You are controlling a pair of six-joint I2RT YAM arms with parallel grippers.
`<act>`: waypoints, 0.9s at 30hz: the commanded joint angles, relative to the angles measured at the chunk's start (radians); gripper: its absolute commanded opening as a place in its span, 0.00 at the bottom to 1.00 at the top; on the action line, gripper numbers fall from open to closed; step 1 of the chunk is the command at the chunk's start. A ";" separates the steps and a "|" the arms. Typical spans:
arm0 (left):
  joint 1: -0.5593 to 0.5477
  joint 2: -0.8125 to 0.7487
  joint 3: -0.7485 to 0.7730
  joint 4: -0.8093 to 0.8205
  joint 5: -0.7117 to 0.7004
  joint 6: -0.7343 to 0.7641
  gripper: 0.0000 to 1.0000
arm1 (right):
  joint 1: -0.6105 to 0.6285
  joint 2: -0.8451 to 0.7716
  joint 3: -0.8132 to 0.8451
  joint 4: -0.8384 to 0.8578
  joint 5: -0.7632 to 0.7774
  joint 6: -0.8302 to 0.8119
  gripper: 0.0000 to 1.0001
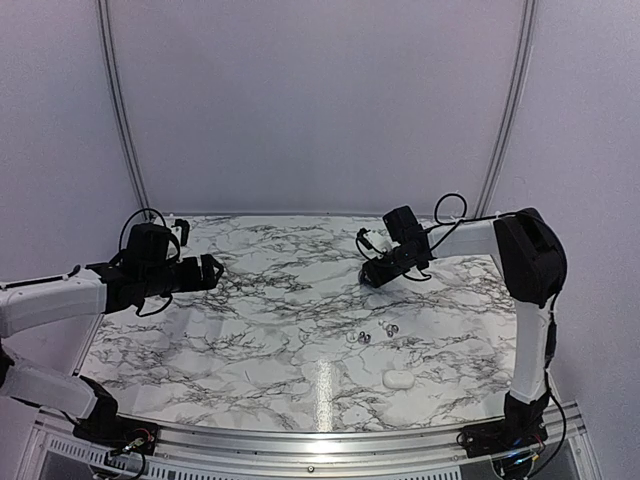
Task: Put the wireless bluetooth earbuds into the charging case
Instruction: Pick up the charging case from the center of the board.
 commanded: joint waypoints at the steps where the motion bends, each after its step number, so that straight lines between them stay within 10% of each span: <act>1: -0.003 0.015 0.007 0.012 0.015 0.011 0.99 | 0.000 0.017 0.039 -0.028 -0.018 -0.010 0.56; 27: -0.006 0.069 -0.011 0.085 0.077 -0.003 0.99 | 0.069 -0.114 -0.067 0.092 -0.103 0.000 0.34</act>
